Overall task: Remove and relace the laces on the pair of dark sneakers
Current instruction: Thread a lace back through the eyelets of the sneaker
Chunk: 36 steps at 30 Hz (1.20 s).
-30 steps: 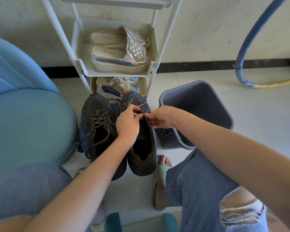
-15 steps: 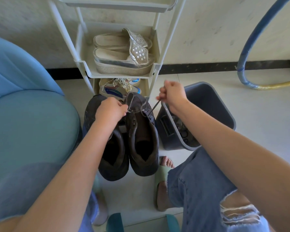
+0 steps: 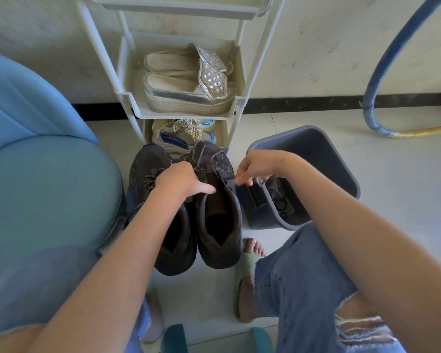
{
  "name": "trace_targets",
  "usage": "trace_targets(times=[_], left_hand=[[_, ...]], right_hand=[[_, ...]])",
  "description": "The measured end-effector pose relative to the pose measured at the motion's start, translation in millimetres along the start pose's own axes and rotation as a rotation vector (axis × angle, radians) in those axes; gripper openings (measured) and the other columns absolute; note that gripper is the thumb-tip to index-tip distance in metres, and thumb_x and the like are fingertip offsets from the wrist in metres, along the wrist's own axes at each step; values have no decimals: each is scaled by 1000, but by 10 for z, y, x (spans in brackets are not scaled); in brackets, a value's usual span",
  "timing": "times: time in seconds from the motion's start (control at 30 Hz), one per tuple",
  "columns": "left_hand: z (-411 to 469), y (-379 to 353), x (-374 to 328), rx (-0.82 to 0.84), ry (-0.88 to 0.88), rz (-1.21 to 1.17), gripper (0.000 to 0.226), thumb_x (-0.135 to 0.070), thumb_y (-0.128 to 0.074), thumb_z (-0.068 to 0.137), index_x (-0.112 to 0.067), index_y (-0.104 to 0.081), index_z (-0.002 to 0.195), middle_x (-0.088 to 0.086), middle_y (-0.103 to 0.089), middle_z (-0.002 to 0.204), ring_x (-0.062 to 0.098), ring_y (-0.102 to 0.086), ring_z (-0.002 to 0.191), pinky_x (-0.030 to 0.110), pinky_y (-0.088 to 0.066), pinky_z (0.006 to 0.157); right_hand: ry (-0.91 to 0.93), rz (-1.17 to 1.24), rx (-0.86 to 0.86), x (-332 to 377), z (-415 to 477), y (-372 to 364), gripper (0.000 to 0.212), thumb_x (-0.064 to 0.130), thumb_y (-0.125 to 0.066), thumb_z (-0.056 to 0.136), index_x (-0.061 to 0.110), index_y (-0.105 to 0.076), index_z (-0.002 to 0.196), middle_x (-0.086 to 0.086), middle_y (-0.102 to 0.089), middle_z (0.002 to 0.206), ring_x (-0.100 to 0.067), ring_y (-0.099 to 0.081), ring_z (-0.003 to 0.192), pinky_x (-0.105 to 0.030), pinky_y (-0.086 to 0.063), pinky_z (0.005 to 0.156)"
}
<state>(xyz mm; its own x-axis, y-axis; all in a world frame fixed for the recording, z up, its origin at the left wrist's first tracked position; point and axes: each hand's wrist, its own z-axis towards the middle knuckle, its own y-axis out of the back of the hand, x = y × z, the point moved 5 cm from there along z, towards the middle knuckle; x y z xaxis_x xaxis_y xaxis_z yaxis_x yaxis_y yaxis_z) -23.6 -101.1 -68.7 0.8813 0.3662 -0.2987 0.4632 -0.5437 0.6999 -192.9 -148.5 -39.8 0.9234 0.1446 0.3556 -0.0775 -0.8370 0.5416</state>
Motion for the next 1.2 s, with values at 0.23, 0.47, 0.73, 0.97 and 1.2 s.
trace_targets(times=[0.23, 0.47, 0.73, 0.97, 1.2], left_hand=[[29, -27, 53, 14, -76, -217, 53, -50, -72, 75, -9, -68, 108, 8, -67, 107, 24, -61, 102, 33, -45, 85], [30, 48, 35, -213, -82, -514, 47, -23, -62, 89, -14, -51, 133, 5, -57, 126, 24, -52, 119, 31, -42, 93], [33, 204, 11, -39, 0, -1505, 10, -1, -54, 91, -10, -56, 94, -2, -63, 88, 1, -33, 34, 12, -19, 29], [-116, 636, 9, -267, -208, -1366, 27, -2, -44, 93, -16, -67, 91, -3, -69, 90, 1, -32, 39, 12, -19, 34], [-214, 766, -37, -478, -379, -822, 40, 4, -39, 81, -18, -58, 53, -2, -61, 69, 12, -42, 55, 23, -35, 55]], right_hand=[[133, 649, -629, -66, -90, 429, 14, 18, -58, 94, 7, -65, 88, -6, -67, 92, -8, -55, 74, -14, -39, 57], [129, 772, -526, 51, -75, 372, 19, 17, -52, 96, 15, -56, 78, -4, -69, 77, -9, -64, 67, -11, -30, 39], [37, 781, -580, -35, -59, 387, 22, 19, -42, 95, 16, -49, 75, -9, -62, 78, -15, -57, 63, -12, -30, 37], [-2, 685, -515, -49, -15, 342, 23, 21, -45, 96, 13, -50, 76, -5, -61, 70, -13, -54, 54, -11, -31, 36], [-89, 567, -434, -82, 48, 258, 24, 17, -43, 97, 9, -48, 76, -4, -52, 62, -13, -46, 48, -11, -30, 33]])
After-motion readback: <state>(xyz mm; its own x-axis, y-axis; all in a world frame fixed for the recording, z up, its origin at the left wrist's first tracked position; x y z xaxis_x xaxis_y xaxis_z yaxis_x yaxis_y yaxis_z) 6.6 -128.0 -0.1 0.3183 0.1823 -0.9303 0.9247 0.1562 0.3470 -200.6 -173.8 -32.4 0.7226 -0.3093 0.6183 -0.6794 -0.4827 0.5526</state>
